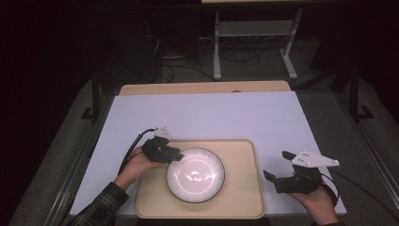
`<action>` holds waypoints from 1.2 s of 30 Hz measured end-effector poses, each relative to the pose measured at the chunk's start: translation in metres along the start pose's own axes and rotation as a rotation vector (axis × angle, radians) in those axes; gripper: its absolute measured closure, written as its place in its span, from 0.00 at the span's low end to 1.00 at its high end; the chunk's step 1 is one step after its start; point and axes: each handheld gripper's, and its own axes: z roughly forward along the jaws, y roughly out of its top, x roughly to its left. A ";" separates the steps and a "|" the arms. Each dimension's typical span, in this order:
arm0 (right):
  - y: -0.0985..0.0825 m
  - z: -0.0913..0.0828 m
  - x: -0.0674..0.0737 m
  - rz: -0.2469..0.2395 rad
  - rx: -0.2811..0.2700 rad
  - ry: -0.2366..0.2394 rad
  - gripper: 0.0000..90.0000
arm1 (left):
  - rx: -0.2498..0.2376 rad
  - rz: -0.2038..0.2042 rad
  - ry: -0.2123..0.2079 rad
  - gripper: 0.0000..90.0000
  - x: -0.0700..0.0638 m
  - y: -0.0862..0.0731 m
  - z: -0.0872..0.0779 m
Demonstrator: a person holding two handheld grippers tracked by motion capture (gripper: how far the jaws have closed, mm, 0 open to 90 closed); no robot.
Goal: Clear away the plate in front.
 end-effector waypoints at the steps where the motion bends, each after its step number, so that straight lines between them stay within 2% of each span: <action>1: 0.000 0.000 0.000 0.001 -0.001 0.000 0.06 | 0.005 0.019 0.019 0.67 -0.001 0.000 -0.001; 4: 0.000 0.000 0.000 0.000 -0.002 -0.001 0.06 | 0.008 0.029 0.020 0.58 -0.003 0.000 -0.002; 5: 0.000 0.000 0.000 -0.001 0.000 -0.001 0.06 | -0.001 0.046 0.026 0.55 -0.003 0.000 -0.003; 12: -0.001 0.000 0.000 -0.002 0.001 -0.002 0.06 | -0.022 0.056 0.037 0.26 -0.004 0.000 -0.005; 13: -0.001 0.000 0.000 -0.003 0.001 -0.002 0.06 | -0.024 0.056 0.037 0.26 -0.003 0.000 -0.005; 14: -0.001 0.000 0.000 -0.003 0.002 -0.002 0.06 | -0.026 0.053 0.037 0.19 -0.003 0.001 -0.005; 17: 0.000 0.000 0.000 -0.002 0.004 -0.001 0.06 | -0.024 0.061 0.038 0.13 -0.003 0.001 -0.006; 19: -0.001 0.000 0.000 -0.003 0.005 0.001 0.06 | -0.018 0.058 0.052 0.01 -0.003 0.001 -0.005; 28: -0.001 -0.001 0.000 -0.005 0.002 0.000 0.06 | -0.034 0.074 0.059 0.00 -0.006 0.002 -0.012; 29: -0.001 -0.001 0.000 -0.005 0.001 0.001 0.06 | -0.052 0.071 0.060 0.00 -0.007 0.002 -0.016; 32: -0.002 -0.001 0.000 -0.002 0.004 0.003 0.06 | -0.064 0.074 0.066 0.00 -0.007 0.003 -0.020; 36: -0.002 0.000 0.000 -0.005 0.007 0.002 0.06 | -0.104 0.070 0.082 0.00 -0.006 0.002 -0.033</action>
